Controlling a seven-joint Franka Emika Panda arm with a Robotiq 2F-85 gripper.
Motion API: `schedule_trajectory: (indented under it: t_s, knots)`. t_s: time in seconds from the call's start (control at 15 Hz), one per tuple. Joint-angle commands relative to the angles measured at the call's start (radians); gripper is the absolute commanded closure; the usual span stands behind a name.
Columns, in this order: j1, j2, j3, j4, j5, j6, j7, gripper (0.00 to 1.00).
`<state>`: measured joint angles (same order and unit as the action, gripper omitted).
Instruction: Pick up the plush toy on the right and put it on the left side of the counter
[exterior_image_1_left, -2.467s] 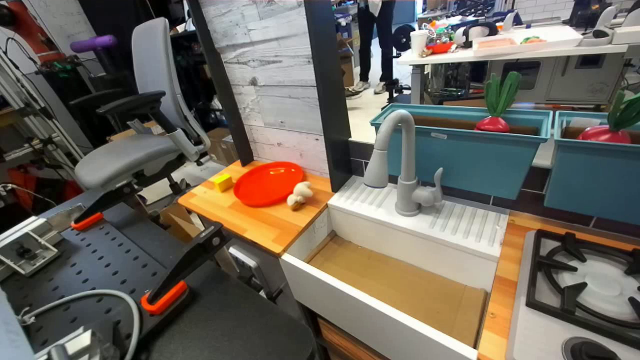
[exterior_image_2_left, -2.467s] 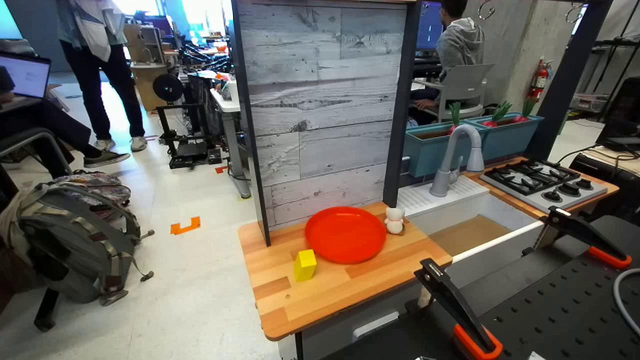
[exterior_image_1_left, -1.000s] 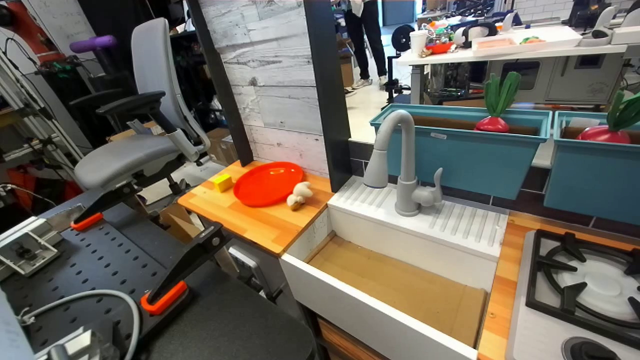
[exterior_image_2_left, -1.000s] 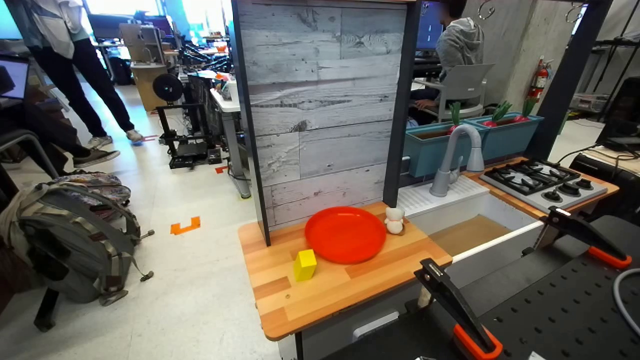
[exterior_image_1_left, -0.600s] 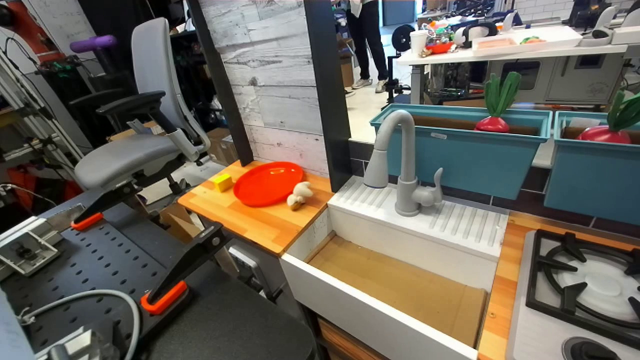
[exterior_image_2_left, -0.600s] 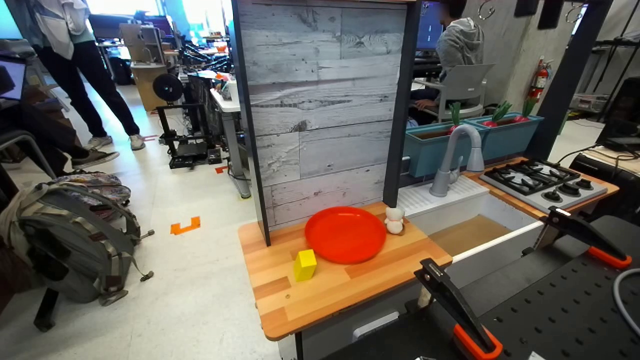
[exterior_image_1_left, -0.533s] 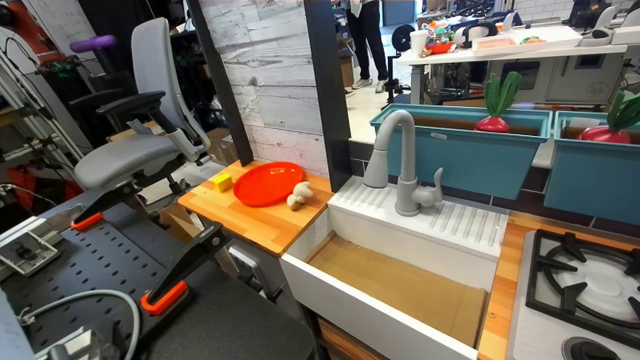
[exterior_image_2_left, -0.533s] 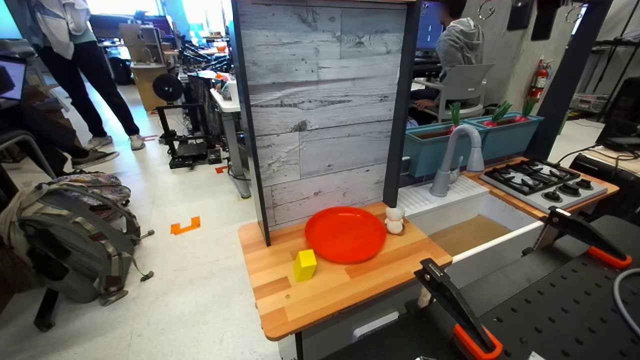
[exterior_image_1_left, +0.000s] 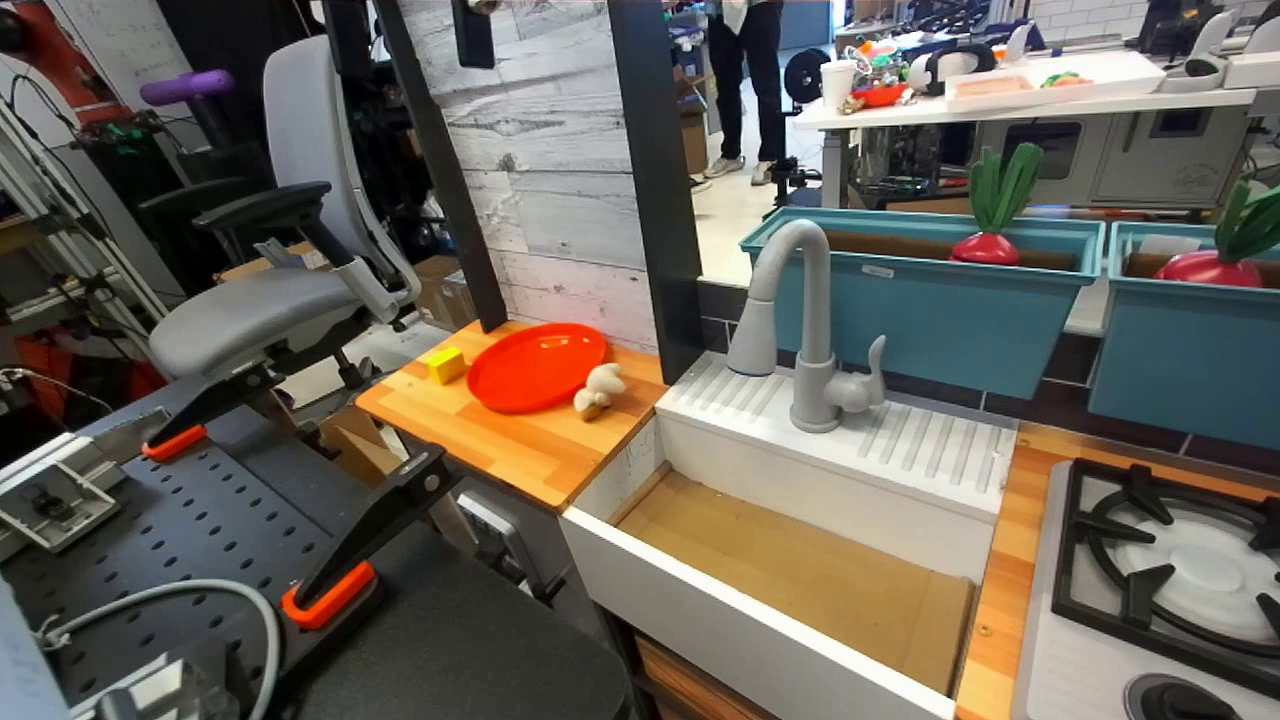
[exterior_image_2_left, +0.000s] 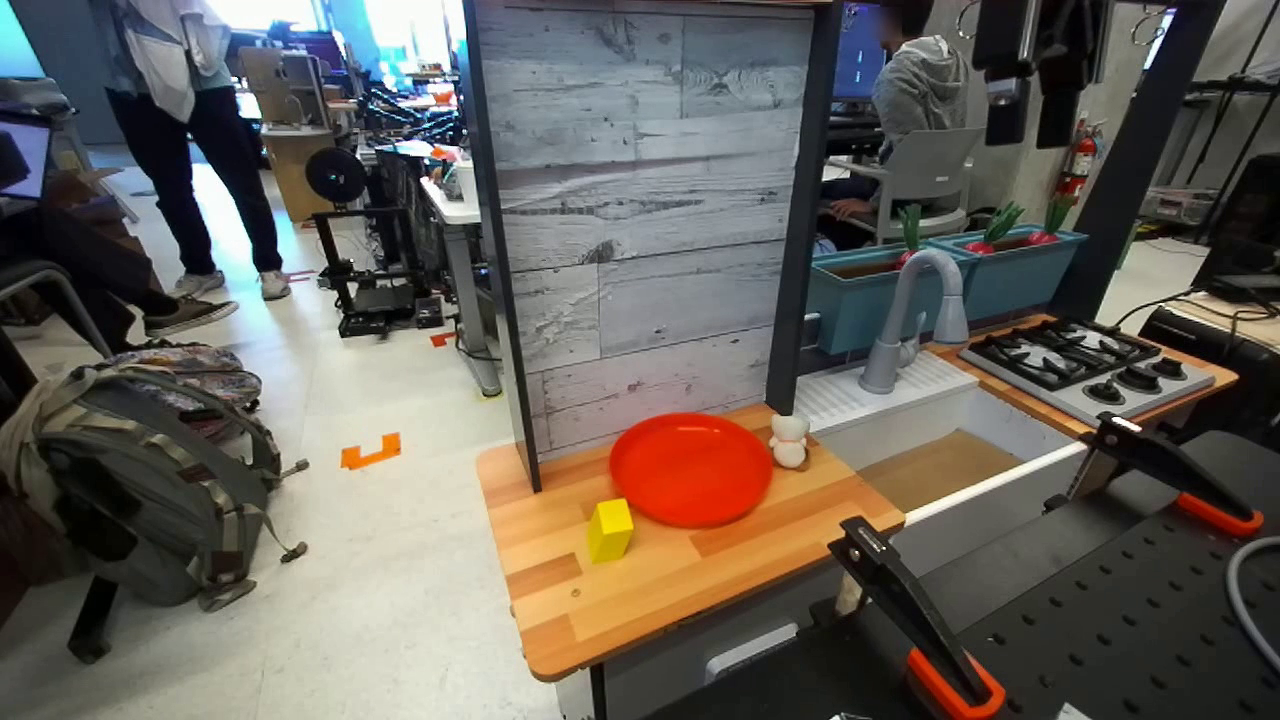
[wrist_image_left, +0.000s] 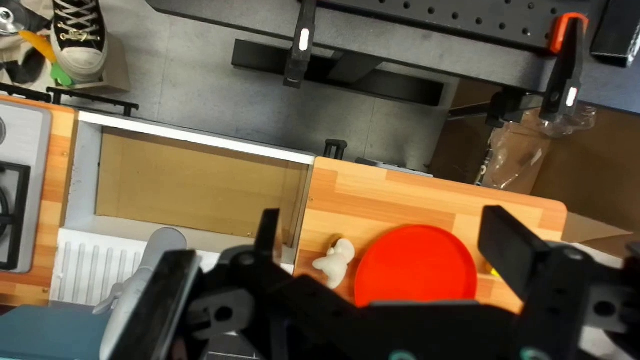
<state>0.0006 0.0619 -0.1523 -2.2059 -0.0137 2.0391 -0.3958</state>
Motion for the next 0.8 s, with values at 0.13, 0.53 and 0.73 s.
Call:
schedule_trajectory:
  t_s: [0.13, 0.53, 0.73]
  knots:
    - [-0.028, 0.024, 0.038, -0.034, -0.013, 0.109, 0.058, 0.00]
    - [-0.027, 0.208, 0.076, -0.047, -0.003, 0.352, 0.087, 0.00]
    - [-0.046, 0.343, 0.098, -0.014, 0.012, 0.456, 0.069, 0.00]
